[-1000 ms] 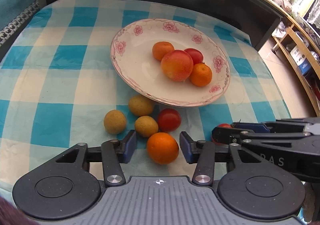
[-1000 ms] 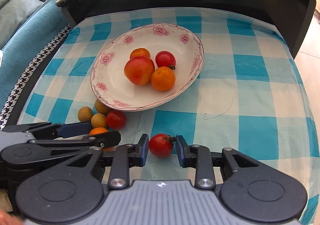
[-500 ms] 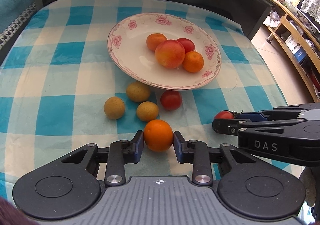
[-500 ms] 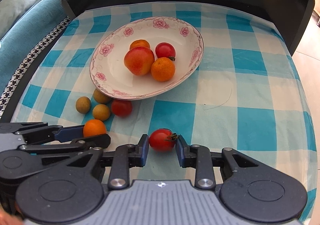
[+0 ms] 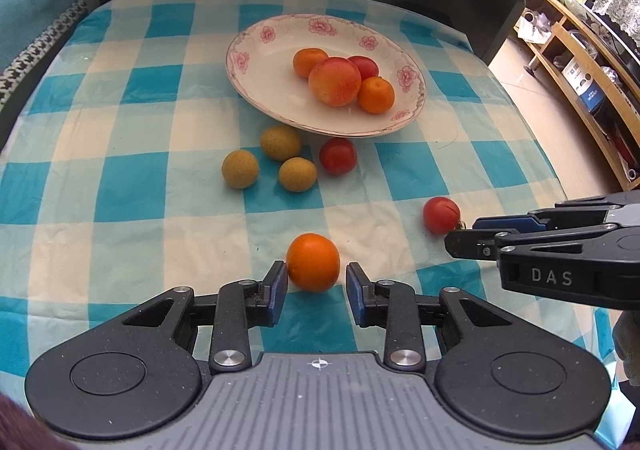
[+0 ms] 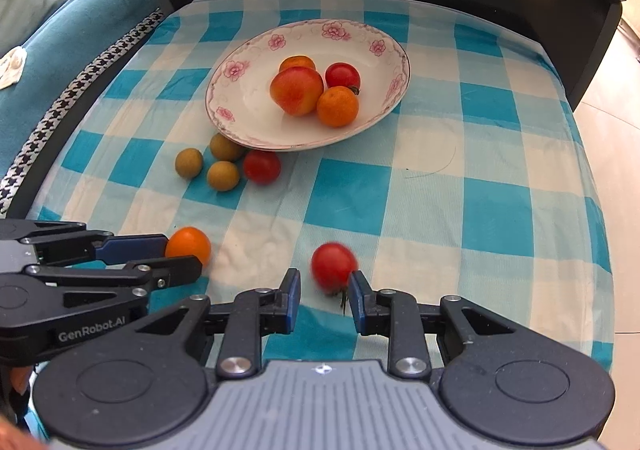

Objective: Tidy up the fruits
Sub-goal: 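Lift the cherry tomato and the tangerine off the cloth with both grippers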

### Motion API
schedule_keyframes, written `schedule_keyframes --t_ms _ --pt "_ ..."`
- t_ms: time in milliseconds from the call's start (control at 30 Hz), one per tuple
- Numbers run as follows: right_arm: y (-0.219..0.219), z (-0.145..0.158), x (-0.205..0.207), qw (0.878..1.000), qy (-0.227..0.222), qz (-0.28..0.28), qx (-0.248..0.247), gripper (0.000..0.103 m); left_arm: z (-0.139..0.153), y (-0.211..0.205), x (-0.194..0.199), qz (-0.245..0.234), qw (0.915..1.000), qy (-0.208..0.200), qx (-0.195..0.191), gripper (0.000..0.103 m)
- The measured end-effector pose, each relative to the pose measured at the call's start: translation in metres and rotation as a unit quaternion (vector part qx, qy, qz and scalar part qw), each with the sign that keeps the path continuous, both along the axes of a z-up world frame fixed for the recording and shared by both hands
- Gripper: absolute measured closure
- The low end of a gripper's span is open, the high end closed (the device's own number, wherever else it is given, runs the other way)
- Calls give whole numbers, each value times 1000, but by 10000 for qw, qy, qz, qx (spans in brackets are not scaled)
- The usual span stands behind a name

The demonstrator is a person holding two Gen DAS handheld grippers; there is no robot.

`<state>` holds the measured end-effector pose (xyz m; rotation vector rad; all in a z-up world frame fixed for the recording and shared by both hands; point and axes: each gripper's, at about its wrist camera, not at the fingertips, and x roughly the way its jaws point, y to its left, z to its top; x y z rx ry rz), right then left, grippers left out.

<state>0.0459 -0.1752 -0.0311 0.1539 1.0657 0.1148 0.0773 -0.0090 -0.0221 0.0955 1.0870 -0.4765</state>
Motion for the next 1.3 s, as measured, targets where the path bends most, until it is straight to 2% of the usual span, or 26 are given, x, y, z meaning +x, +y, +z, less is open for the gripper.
schedule_keyframes --t_ms 167,367,633,700,867,933,1133,1300 --pt "-15 2 3 9992 -27 -264 300 74 1 -1 7 132 9997 -1 -224 55" --pt "-22 3 17 9977 -80 -477 467 71 -5 -5 11 115 9996 98 -241 46" --pt "-7 -10 29 9993 46 -271 239 69 -9 -7 14 169 9996 92 -202 44" --pt "-5 -13 30 9996 63 -214 146 69 -10 -9 13 158 9997 88 -144 44" --pt "0 -14 29 9999 38 -95 -106 69 -12 -10 15 168 9998 42 -12 54" --pt "0 -15 28 9998 15 -100 -156 73 -12 -8 15 194 9998 36 2 60" --pt "3 -12 24 9999 23 -16 -123 73 -9 -9 11 76 9999 26 64 62" --pt "3 -2 18 9999 -97 -15 -39 73 -1 -9 8 52 10000 -48 -27 62"
